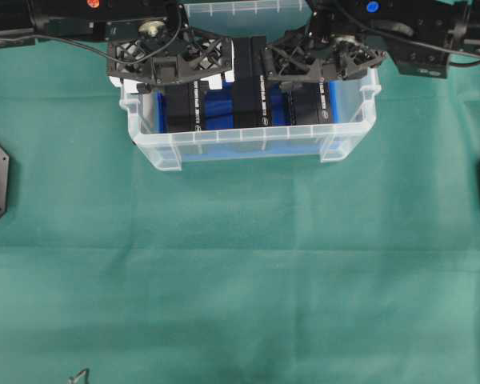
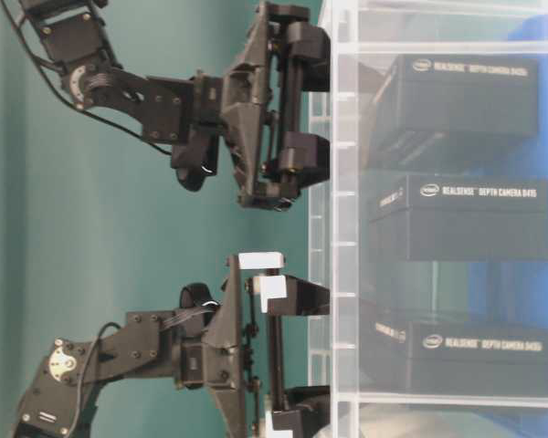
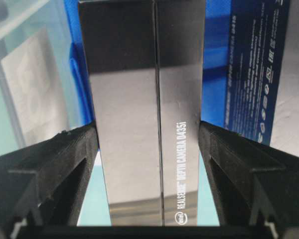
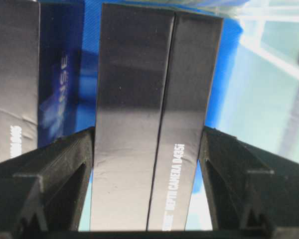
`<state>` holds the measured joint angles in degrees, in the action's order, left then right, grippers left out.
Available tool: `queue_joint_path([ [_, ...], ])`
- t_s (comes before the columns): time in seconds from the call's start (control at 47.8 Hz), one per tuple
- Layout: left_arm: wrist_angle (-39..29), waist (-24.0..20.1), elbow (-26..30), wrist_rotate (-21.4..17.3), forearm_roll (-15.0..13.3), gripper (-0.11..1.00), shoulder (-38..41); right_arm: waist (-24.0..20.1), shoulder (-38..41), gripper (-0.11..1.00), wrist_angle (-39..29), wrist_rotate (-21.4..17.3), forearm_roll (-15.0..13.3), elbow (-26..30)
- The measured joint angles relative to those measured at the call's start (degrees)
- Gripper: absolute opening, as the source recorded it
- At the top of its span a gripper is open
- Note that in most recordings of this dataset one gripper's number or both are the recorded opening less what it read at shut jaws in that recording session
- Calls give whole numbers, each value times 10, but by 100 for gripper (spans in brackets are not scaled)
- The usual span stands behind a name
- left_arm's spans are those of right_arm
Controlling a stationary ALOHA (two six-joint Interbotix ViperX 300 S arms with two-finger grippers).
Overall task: Take the box out of the case with both arms.
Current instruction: 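Close both grippers on the outer black boxes, then lift both held boxes straight up out of the bin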
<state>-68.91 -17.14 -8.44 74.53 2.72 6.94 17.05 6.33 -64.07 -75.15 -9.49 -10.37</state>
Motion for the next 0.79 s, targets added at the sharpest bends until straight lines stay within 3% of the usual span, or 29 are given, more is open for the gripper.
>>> queue_joint_path([
  [0.314, -42, 1, 52, -19, 4, 63, -24, 1, -12, 65, -55, 2, -13, 54],
  [0.794, -142, -1, 159, -58, 4, 63, -48, -1, -15, 65, -171, 31, -36, 186],
])
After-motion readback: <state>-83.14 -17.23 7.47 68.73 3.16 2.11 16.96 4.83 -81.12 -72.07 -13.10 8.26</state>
